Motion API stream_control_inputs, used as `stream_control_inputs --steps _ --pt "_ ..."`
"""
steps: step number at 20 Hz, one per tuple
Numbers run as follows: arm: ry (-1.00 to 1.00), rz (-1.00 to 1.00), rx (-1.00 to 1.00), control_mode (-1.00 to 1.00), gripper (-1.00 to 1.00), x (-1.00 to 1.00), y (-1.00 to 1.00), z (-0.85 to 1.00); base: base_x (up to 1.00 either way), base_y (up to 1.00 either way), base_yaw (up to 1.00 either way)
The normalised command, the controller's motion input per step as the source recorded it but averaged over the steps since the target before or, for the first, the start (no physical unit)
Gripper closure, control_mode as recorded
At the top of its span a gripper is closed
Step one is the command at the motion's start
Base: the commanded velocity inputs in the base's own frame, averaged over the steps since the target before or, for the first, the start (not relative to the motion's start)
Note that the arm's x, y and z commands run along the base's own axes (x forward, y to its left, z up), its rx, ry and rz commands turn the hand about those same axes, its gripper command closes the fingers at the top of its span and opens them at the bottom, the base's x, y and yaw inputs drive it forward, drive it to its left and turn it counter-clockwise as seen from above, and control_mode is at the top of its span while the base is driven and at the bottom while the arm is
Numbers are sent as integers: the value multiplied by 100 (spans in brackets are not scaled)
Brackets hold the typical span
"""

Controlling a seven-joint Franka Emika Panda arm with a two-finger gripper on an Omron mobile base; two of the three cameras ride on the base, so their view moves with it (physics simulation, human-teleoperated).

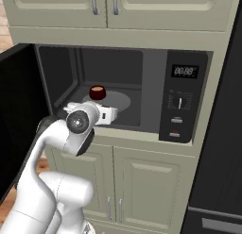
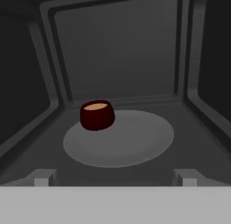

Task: Pick the cup of tea, navigate to the dining table, and place it on the saucer.

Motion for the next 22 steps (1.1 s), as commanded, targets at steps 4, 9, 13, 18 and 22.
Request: stream_control_inputs --steps 4,9,13,18,22 --pt "-3 2 0 -100 -100 13 -1 0 0 0 0" --pt "-1 4 0 -100 -100 12 -2 0 0 0 0" --pt "0 5 0 -100 -100 22 0 0 0 0 0" --pt "0 2 0 -100 -100 29 0 0 0 0 0" --pt "2 0 0 -100 -100 35 0 -1 0 0 0"
